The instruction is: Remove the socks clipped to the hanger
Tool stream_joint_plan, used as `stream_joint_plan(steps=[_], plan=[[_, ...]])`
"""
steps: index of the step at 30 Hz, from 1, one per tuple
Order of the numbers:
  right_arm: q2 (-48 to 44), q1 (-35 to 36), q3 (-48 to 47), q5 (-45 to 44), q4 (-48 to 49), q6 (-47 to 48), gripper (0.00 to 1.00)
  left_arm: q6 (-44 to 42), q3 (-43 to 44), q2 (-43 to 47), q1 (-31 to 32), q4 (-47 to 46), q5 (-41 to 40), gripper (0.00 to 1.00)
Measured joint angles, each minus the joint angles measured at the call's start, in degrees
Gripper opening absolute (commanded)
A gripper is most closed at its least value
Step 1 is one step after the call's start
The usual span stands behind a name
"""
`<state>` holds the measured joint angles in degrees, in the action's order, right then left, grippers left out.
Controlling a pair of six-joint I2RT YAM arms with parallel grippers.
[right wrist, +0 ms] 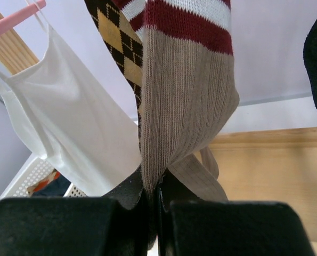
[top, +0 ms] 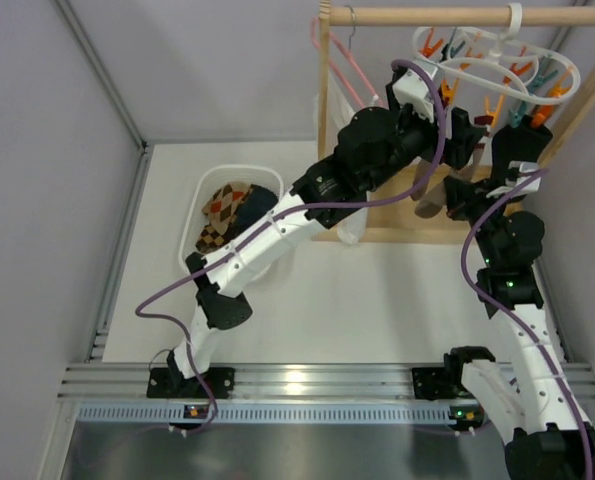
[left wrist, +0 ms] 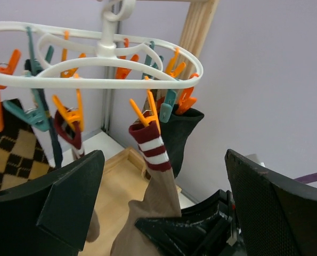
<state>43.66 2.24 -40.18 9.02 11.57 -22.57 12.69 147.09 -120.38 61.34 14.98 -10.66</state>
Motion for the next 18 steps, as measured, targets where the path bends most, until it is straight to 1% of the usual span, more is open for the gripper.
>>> stream_joint_plan(steps=[4,8,12,18], plan=[[0.02,0.00,0.02,0.04,-0.52,0.00,0.00,-1.57,-0.28,-3.52,-0.20,-6.64,3.13,0.98],[0.00,0.02,0.02,0.20,-0.70,0.02,0.00,-2.71,-0.33,-6.43,-0.42,-12.85,4.87,0.96],[-0.39,0.02,0.09,0.74,-1.57,0.46,0.00,-3.91,-0.33,-8.85,-0.87,-18.32,5.31,0.95],[-2.05,0.02,1.22,1.95,-1.99,2.23,0.00,-4.07,-0.33,-12.55,-2.51,-23.82,5.40,0.93]])
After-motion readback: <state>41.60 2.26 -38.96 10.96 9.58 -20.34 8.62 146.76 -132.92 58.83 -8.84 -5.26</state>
